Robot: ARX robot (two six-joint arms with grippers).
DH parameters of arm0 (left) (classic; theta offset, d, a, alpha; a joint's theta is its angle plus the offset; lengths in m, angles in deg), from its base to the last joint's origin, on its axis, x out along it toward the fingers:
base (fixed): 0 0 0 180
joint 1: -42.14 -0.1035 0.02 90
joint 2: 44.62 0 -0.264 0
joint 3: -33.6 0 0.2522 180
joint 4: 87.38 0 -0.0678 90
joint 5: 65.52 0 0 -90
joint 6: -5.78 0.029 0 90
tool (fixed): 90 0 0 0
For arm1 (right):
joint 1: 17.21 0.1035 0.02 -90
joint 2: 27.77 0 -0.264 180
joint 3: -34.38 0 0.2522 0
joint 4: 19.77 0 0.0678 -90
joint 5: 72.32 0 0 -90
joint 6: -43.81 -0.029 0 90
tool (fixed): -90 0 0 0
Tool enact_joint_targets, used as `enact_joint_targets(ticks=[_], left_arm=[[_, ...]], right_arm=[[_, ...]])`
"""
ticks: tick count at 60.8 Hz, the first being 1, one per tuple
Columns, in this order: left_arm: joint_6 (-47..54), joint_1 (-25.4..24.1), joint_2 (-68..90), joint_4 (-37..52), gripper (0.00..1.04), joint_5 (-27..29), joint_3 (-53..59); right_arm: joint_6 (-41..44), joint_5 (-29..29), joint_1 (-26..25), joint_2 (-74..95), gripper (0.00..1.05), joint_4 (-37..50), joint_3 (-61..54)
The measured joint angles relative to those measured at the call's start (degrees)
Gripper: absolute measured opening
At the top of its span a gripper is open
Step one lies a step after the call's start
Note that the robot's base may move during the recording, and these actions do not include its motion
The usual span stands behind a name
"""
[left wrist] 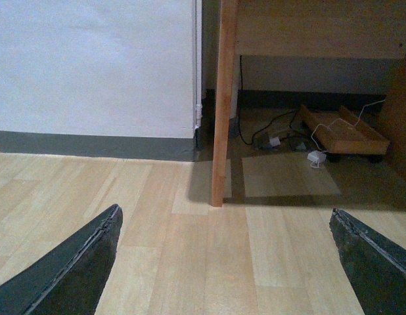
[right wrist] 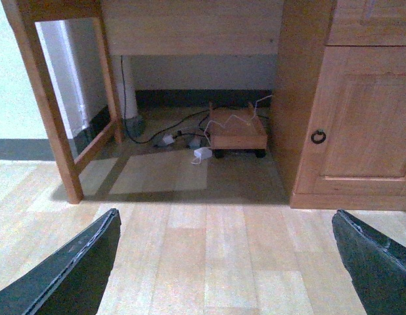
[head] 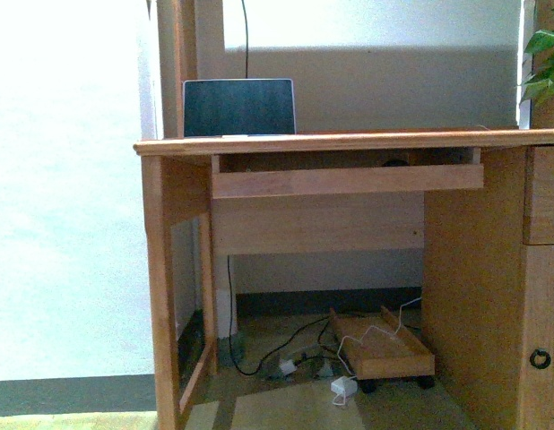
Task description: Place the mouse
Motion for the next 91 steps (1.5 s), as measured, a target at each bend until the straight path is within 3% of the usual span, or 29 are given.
enact_joint_targets(ticks=[91], left_arm=[[0.0, 0.0, 0.0, 0.0, 0.97, 0.0, 0.0]], right_arm=[[0.0, 0.0, 0.0, 0.0, 0.97, 0.0, 0.0]])
